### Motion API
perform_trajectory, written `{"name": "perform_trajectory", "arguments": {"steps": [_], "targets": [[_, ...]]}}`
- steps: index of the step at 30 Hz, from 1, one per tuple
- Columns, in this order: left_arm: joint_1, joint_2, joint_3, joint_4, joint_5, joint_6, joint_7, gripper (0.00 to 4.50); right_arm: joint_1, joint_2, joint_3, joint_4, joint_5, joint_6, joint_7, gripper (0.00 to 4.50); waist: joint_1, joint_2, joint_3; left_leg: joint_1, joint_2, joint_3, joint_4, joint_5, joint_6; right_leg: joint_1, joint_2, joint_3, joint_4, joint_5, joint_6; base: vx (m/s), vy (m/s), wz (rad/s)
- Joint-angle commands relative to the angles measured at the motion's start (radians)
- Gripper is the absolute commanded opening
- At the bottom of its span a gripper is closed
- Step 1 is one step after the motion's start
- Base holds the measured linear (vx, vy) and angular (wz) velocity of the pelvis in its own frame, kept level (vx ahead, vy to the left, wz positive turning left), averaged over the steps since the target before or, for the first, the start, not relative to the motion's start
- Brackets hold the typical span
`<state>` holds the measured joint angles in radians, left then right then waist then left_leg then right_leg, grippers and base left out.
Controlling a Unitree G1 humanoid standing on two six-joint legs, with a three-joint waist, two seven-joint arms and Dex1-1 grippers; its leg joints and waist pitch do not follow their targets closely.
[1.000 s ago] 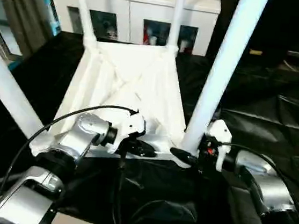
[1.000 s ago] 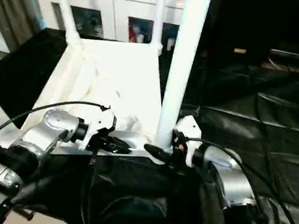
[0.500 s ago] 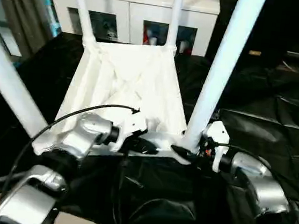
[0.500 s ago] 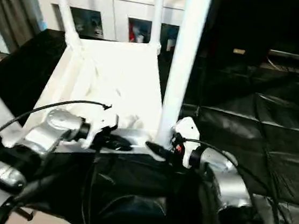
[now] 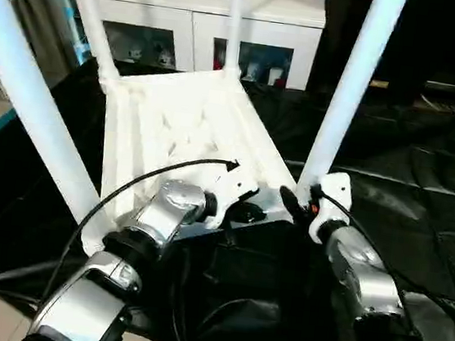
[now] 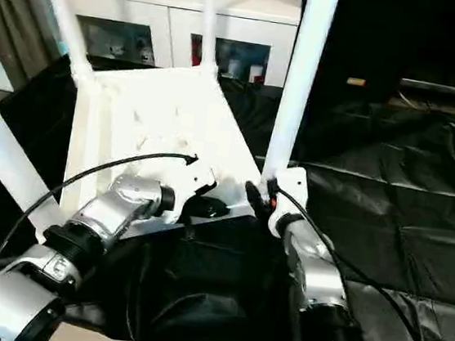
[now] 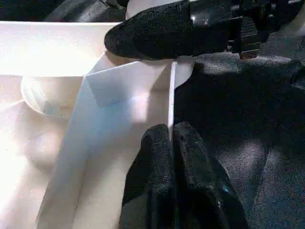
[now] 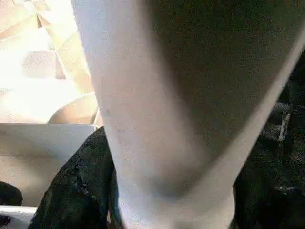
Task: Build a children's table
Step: Rotate leg to tighten
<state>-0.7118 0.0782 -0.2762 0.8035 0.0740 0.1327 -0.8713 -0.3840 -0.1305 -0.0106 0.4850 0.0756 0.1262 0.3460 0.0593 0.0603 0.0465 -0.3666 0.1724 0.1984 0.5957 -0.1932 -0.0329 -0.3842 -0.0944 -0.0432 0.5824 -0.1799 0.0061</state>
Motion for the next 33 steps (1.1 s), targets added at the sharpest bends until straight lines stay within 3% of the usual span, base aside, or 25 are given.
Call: {"name": "perform_trajectory", "arguments": {"steps": [1,4,6,8,9,12,15,16,18,21,24,28,33], "targets": [[-0.012,-0.046,-0.026,-0.014,0.001,-0.013,0.012,0.0,0.017,0.067,0.097,-0.025,0.042,0.002,0.135,3.47,-0.006,-0.008,-0.05,0.019,0.05,-0.036,-0.095,-0.386,-0.006,0.015,-0.056,0.028,-0.092,-0.424,-0.167,0.0,0.0,0.0],[0.012,0.008,-0.035,-0.044,-0.015,-0.062,-0.105,0.0,0.036,-0.008,0.105,-0.092,0.096,0.0,0.296,3.8,-0.004,-0.014,-0.053,0.013,0.052,-0.036,-0.097,-0.355,0.015,0.026,-0.058,0.028,-0.088,-0.371,-0.178,0.0,0.0,0.0],[0.037,0.048,-0.047,-0.082,-0.037,-0.088,-0.209,0.0,0.06,-0.067,0.119,-0.15,0.136,0.024,0.414,3.87,-0.002,-0.016,-0.057,0.008,0.055,-0.031,-0.093,-0.299,0.043,0.029,-0.057,0.031,-0.076,-0.262,-0.213,0.0,0.0,0.0],[0.055,0.08,-0.057,-0.11,-0.049,-0.089,-0.277,0.0,0.077,-0.111,0.13,-0.191,0.163,0.045,0.495,3.87,0.002,-0.016,-0.06,0.005,0.055,-0.03,-0.089,-0.262,0.059,0.036,-0.058,0.03,-0.068,-0.217,-0.227,0.03,-0.001,0.0],[0.075,0.12,-0.069,-0.135,-0.063,-0.109,-0.356,0.0,0.097,-0.171,0.141,-0.237,0.19,0.071,0.588,3.87,0.008,-0.014,-0.065,0.004,0.06,-0.027,-0.081,-0.198,0.087,0.039,-0.055,0.027,-0.056,-0.126,-0.252,0.07,-0.007,0.0],[0.088,0.155,-0.067,-0.145,-0.078,-0.123,-0.416,0.0,0.112,-0.229,0.14,-0.269,0.214,0.094,0.668,3.87,0.016,-0.012,-0.077,0.009,0.061,-0.021,-0.065,-0.09,0.13,0.037,-0.053,0.025,-0.034,0.036,-0.301,0.065,-0.01,0.01],[0.094,0.188,-0.06,-0.148,-0.085,-0.119,-0.47,0.0,0.123,-0.283,0.125,-0.284,0.232,0.102,0.744,3.87,0.038,-0.015,-0.083,0.001,0.06,-0.018,-0.048,-0.01,0.176,0.03,-0.056,0.026,-0.017,0.141,-0.319,0.018,-0.004,0.01],[0.096,0.196,-0.058,-0.149,-0.09,-0.115,-0.488,0.0,0.124,-0.296,0.12,-0.288,0.239,0.107,0.764,3.87,0.039,-0.015,-0.08,-0.004,0.059,-0.018,-0.047,-0.007,0.18,0.029,-0.055,0.025,-0.015,0.138,-0.319,0.0,0.0,0.0],[0.1,0.212,-0.056,-0.157,-0.099,-0.111,-0.517,0.0,0.126,-0.32,0.117,-0.299,0.254,0.125,0.794,3.87,0.044,-0.013,-0.074,-0.003,0.061,-0.018,-0.051,-0.059,0.17,0.027,-0.058,0.024,-0.023,0.046,-0.31,0.0,0.0,0.0],[0.097,0.219,-0.054,-0.159,-0.105,-0.104,-0.532,0.0,0.123,-0.343,0.121,-0.3,0.262,0.136,0.825,3.87,0.042,-0.015,-0.064,0.004,0.064,-0.02,-0.066,-0.17,0.103,0.024,-0.057,0.027,-0.043,-0.149,-0.278,0.0,0.0,0.0],[0.09,0.219,-0.054,-0.147,-0.105,-0.114,-0.534,0.0,0.116,-0.357,0.128,-0.292,0.256,0.14,0.844,3.62,0.04,-0.02,-0.061,0.006,0.063,-0.019,-0.071,-0.204,0.067,0.022,-0.058,0.03,-0.05,-0.211,-0.259,0.0,0.0,0.0],[0.088,0.216,-0.052,-0.142,-0.102,-0.116,-0.529,0.0,0.112,-0.363,0.133,-0.286,0.254,0.141,0.859,3.3,0.041,-0.02,-0.065,0.002,0.062,-0.02,-0.068,-0.164,0.071,0.025,-0.059,0.031,-0.045,-0.17,-0.257,0.0,0.0,0.0],[0.092,0.214,-0.049,-0.139,-0.099,-0.122,-0.517,0.0,0.122,-0.367,0.148,-0.291,0.249,0.141,0.87,2.84,0.045,-0.023,-0.07,-0.001,0.06,-0.019,-0.059,-0.097,0.11,0.026,-0.057,0.028,-0.033,-0.082,-0.273,0.0,0.0,0.0]]}}
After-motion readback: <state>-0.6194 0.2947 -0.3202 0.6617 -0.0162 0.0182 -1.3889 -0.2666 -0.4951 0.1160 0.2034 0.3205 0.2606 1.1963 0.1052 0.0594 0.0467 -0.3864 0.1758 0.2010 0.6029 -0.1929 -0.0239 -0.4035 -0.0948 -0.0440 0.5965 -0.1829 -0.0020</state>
